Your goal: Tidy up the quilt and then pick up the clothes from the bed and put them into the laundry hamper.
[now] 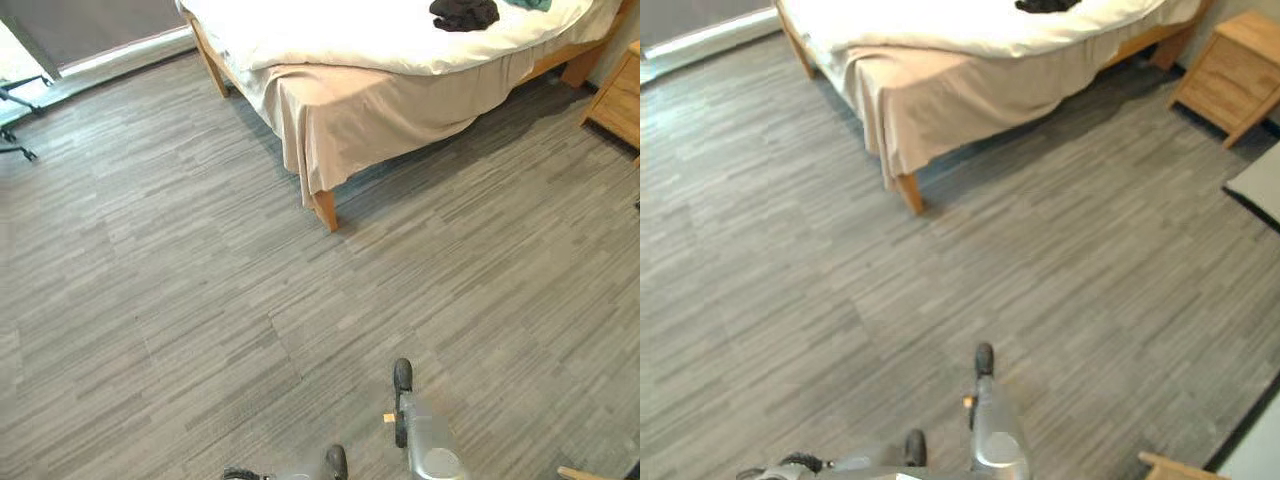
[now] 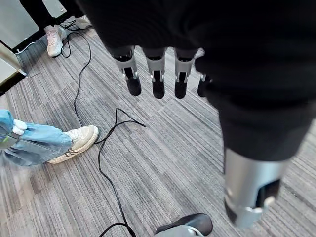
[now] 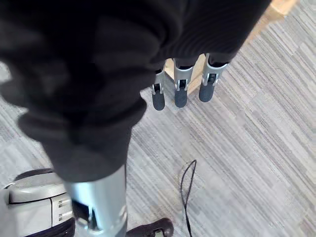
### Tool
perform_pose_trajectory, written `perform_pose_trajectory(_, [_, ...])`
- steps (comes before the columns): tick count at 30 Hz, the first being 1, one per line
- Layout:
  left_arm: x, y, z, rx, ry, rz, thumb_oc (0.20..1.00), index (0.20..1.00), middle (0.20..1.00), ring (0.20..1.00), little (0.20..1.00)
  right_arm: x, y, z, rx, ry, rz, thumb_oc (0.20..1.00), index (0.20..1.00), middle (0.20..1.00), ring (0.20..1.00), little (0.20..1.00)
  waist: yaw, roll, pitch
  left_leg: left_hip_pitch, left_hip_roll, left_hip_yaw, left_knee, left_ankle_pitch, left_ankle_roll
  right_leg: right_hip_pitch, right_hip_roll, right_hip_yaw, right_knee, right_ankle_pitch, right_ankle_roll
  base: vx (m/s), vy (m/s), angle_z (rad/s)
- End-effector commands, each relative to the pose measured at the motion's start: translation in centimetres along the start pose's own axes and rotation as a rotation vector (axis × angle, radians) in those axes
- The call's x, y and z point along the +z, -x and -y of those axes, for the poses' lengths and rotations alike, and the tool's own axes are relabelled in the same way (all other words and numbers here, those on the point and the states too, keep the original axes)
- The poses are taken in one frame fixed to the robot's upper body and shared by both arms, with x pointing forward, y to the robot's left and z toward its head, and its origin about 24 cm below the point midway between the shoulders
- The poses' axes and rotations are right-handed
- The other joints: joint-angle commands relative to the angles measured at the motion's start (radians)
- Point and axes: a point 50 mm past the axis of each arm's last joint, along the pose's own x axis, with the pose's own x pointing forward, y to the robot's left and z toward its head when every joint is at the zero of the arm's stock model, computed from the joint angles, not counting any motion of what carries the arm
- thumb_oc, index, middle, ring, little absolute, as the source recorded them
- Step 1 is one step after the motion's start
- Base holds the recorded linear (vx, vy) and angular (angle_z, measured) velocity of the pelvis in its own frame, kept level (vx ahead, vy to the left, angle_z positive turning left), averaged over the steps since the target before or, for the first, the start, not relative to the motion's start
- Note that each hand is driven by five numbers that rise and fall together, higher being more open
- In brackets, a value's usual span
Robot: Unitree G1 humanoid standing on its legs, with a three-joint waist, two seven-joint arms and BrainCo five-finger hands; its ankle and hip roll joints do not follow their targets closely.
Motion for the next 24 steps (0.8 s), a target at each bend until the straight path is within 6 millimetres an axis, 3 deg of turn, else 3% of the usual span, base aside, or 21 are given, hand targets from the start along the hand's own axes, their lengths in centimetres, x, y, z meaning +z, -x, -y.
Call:
perform_pose_trajectory(1, [-0.5,0.0,0.0,-0.008,-0.002,-0.040,1.000,1.000,1.000,1.000,1.000,0.1,0.0,0.5,-0.044,0.094,0.006,1.000,1.000,1.000,1.000,1.000,-0.023,-0.040,-0.052,0.108,0.060,0.100,0.224,0.118,-0.034,-0.059,-0.072,0.027,-0.012,0.078,0.038,0.66,-0.183,0.42])
perform_pose_trajectory(2, [-0.4,0.0,0.0,-0.020,0.029,-0.033,1.000,1.000,1.000,1.000,1.000,0.3,0.0,0.4,-0.047,0.097,0.032,1.000,1.000,1.000,1.000,1.000,-0.028,-0.032,-0.065,0.103,0.085,0.117,0.288,0.209,-0.062,-0.051,-0.060,0.008,0.012,0.069,0.020,0.60,-0.191,0.09])
perform_pose_trajectory(5, [0.6,0.2,0.8,-0.046,0.126,0.008,1.000,1.000,1.000,1.000,1.000,2.4,0.3,0.6,-0.080,0.087,0.129,1.000,1.000,1.000,1.000,1.000,-0.012,-0.038,-0.067,-0.057,0.090,0.104,0.602,0.370,-0.107,0.025,-0.018,-0.014,0.001,0.006,-0.050,0.50,-0.206,-0.06])
perform_pose_trajectory(6, [1.2,0.3,1.3,-0.056,0.139,0.033,1.000,1.000,1.000,1.000,1.000,4.1,0.7,1.1,-0.091,0.036,0.185,1.000,1.000,1.000,1.000,1.000,0.021,-0.063,-0.048,-0.279,0.044,0.082,0.787,0.370,-0.094,0.099,-0.017,0.008,-0.021,-0.020,-0.074,0.37,-0.149,-0.16])
perform_pose_trajectory(7, [1.3,0.4,1.3,-0.058,0.141,0.035,1.000,1.000,1.000,1.000,1.000,4.4,0.8,1.2,-0.092,0.025,0.199,1.000,1.000,1.000,1.000,1.000,0.025,-0.061,-0.044,-0.311,0.041,0.076,0.811,0.369,-0.093,0.108,-0.013,0.010,-0.024,-0.024,-0.077,0.39,-0.081,-0.10])
perform_pose_trajectory(8, [1.4,0.4,1.5,-0.061,0.137,0.049,1.000,1.000,1.000,1.000,1.000,5.7,1.1,1.4,-0.083,-0.019,0.249,1.000,1.000,1.000,1.000,1.000,0.050,-0.070,-0.016,-0.486,0.006,0.083,0.852,0.359,-0.067,0.165,0.000,0.042,-0.043,-0.036,-0.086,0.27,-0.018,-0.17])
perform_pose_trajectory(9, [1.4,0.4,1.5,-0.062,0.136,0.050,1.000,1.000,1.000,1.000,1.000,5.9,1.2,1.4,-0.081,-0.026,0.256,1.000,1.000,1.000,1.000,1.000,0.052,-0.072,-0.015,-0.501,0.001,0.083,0.850,0.361,-0.064,0.166,-0.001,0.046,-0.045,-0.038,-0.087,0.31,-0.002,-0.21])
perform_pose_trajectory(11, [1.6,0.4,1.2,-0.053,0.128,0.060,1.000,1.000,1.000,1.000,1.000,7.2,1.6,1.3,-0.060,-0.063,0.294,1.000,1.000,1.000,1.000,1.000,0.075,-0.075,0.017,-0.586,-0.019,0.091,0.731,0.364,-0.050,0.188,0.025,0.087,-0.041,-0.056,-0.089,0.37,0.062,-0.35])
perform_pose_trajectory(12, [1.9,0.4,1.0,-0.046,0.131,0.064,1.000,1.000,1.000,1.000,1.000,7.7,1.8,1.1,-0.048,-0.071,0.306,1.000,1.000,1.000,1.000,1.000,0.086,-0.072,0.030,-0.585,-0.021,0.105,0.595,0.383,-0.049,0.199,0.043,0.097,-0.041,-0.068,-0.087,0.55,0.157,-0.39])
perform_pose_trajectory(13, [2.2,0.4,0.7,-0.038,0.132,0.066,1.000,1.000,1.000,1.000,1.000,8.0,1.9,0.9,-0.031,-0.073,0.308,1.000,1.000,1.000,1.000,1.000,0.103,-0.059,0.041,-0.558,-0.009,0.121,0.347,0.419,-0.053,0.222,0.072,0.101,-0.050,-0.085,-0.077,0.53,0.189,-0.69])
perform_pose_trajectory(14, [2.2,0.3,0.7,-0.033,0.132,0.065,1.000,1.000,1.000,1.000,1.000,8.1,2.0,0.7,-0.025,-0.071,0.303,1.000,1.000,1.000,1.000,1.000,0.114,-0.058,0.049,-0.534,-0.009,0.124,0.220,0.431,-0.051,0.241,0.081,0.110,-0.057,-0.095,-0.068,0.57,0.237,-1.03])
perform_pose_trajectory(15, [2.0,0.3,0.6,-0.028,0.145,0.057,1.000,1.000,1.000,1.000,1.000,8.0,1.9,0.5,-0.024,-0.060,0.295,1.000,1.000,1.000,1.000,1.000,0.131,-0.053,0.054,-0.525,-0.001,0.097,0.060,0.466,-0.056,0.268,0.097,0.131,-0.063,-0.110,-0.059,0.59,0.254,-1.03])
perform_pose_trajectory(16, [1.6,0.3,0.6,-0.024,0.162,0.045,1.000,1.000,1.000,1.000,1.000,7.6,1.8,0.4,-0.031,-0.054,0.276,1.000,1.000,1.000,1.000,1.000,0.144,-0.057,0.054,-0.517,0.018,0.081,-0.048,0.466,-0.057,0.299,0.096,0.147,-0.059,-0.135,-0.048,0.59,0.263,-0.81])
perform_pose_trajectory(17, [1.2,0.2,0.7,-0.023,0.179,0.035,1.000,1.000,1.000,1.000,1.000,7.1,1.6,0.5,-0.035,-0.055,0.257,1.000,1.000,1.000,1.000,1.000,0.153,-0.063,0.049,-0.516,0.032,0.077,-0.071,0.450,-0.056,0.329,0.084,0.157,-0.048,-0.161,-0.036,0.59,0.267,-0.60])
perform_pose_trajectory(18, [0.9,0.2,0.9,-0.025,0.194,0.018,1.000,1.000,1.000,1.000,1.000,6.5,1.4,0.6,-0.045,-0.065,0.234,1.000,1.000,1.000,1.000,1.000,0.159,-0.070,0.034,-0.486,0.042,0.107,-0.115,0.408,-0.048,0.367,0.060,0.155,-0.045,-0.183,-0.018,0.79,0.359,-0.67])
perform_pose_trajectory(19, [-0.1,0.2,1.4,-0.027,0.205,-0.028,1.000,1.000,1.000,1.000,1.000,5.4,1.1,0.9,-0.057,-0.091,0.183,1.000,1.000,1.000,1.000,1.000,0.186,-0.072,-0.010,-0.476,0.057,0.132,-0.187,0.396,-0.052,0.442,0.013,0.119,0.020,-0.213,0.013,0.70,0.320,-0.67])
perform_pose_trajectory(20, [-0.3,0.2,1.4,-0.026,0.206,-0.033,1.000,1.000,1.000,1.000,1.000,5.3,1.0,1.0,-0.056,-0.099,0.174,1.000,1.000,1.000,1.000,1.000,0.188,-0.074,-0.015,-0.470,0.056,0.137,-0.189,0.394,-0.050,0.449,0.004,0.113,0.033,-0.219,0.017,0.96,0.526,-0.31])
perform_pose_trajectory(21, [-1.2,0.2,1.4,-0.012,0.202,-0.061,1.000,1.000,1.000,1.000,1.000,3.9,0.7,1.0,-0.064,-0.140,0.123,1.000,1.000,1.000,1.000,1.000,0.185,-0.051,-0.049,-0.416,0.045,0.145,-0.185,0.361,-0.015,0.370,-0.058,0.075,0.414,-0.131,0.067,0.65,0.447,0.01])
perform_pose_trajectory(22, [-1.3,0.2,1.2,-0.003,0.198,-0.068,1.000,1.000,1.000,1.000,1.000,3.6,0.7,1.2,-0.073,-0.146,0.112,1.000,1.000,1.000,1.000,1.000,0.180,-0.031,-0.052,-0.397,0.046,0.148,-0.177,0.347,-0.002,0.330,-0.075,0.059,0.556,-0.098,0.064,0.66,0.467,0.20])
perform_pose_trajectory(23, [-1.3,0.1,1.1,0.004,0.199,-0.072,1.000,1.000,1.000,1.000,1.000,3.4,0.6,1.2,-0.076,-0.154,0.108,1.000,1.000,1.000,1.000,1.000,0.177,-0.031,-0.055,-0.391,0.037,0.153,-0.172,0.340,0.005,0.303,-0.090,0.058,0.602,-0.088,0.064,0.47,0.458,0.31])
perform_pose_trajectory(24, [-1.0,0.0,0.4,0.016,0.245,-0.066,1.000,1.000,1.000,1.000,1.000,3.3,0.5,1.3,-0.068,-0.137,0.137,1.000,1.000,1.000,1.000,1.000,0.151,-0.009,-0.046,-0.324,0.015,0.158,-0.117,0.326,0.020,0.090,-0.164,0.069,0.887,-0.002,0.071,0.37,0.378,0.22])
